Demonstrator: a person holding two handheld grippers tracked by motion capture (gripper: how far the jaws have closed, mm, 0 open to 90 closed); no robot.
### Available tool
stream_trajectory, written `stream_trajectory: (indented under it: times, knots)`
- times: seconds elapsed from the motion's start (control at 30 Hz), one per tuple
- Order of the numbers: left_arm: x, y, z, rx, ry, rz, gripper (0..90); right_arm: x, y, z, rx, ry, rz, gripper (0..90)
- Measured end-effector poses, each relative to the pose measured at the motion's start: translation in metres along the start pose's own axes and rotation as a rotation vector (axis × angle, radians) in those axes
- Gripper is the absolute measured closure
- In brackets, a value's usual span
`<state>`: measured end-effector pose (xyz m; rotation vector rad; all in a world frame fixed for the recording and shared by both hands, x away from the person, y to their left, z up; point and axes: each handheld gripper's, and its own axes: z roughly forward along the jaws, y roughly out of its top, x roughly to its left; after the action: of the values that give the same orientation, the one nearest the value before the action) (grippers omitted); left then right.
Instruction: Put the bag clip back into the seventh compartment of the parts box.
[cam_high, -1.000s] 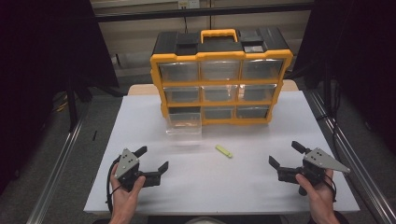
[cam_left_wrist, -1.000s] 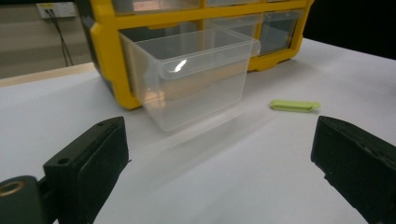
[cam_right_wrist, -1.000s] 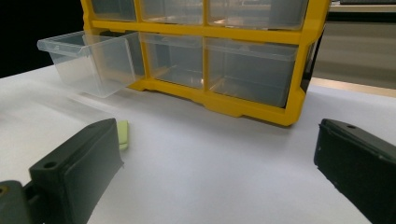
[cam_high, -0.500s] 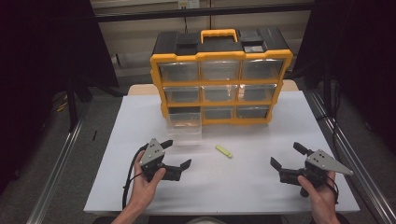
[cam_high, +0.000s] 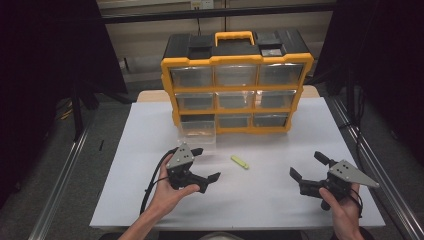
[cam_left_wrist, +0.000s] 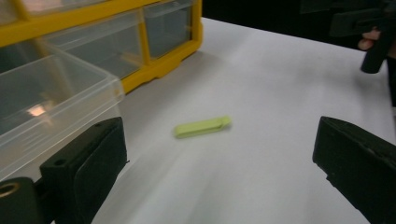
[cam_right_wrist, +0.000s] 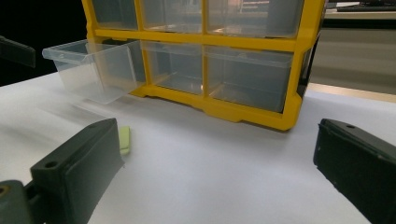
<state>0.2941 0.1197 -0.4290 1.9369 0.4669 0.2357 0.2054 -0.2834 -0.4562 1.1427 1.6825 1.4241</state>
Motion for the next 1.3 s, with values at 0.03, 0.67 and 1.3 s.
stream_trajectory:
  times: [0.03,0.67,1.3]
  knots:
    - [-0.001,0.001,0.003,-0.001,-0.015,0.006,3.0,0.0,0.0,0.0,-0.004,-0.002,0.001,0.4]
    - [0.0,0.014,0.046,0.102,-0.126,0.066,3.6,0.002,0.001,-0.004,-0.017,0.005,-0.001,0.3]
    - [0.002,0.025,0.082,0.236,-0.209,0.162,4.1,0.005,0.002,-0.003,-0.012,0.032,-0.009,0.3]
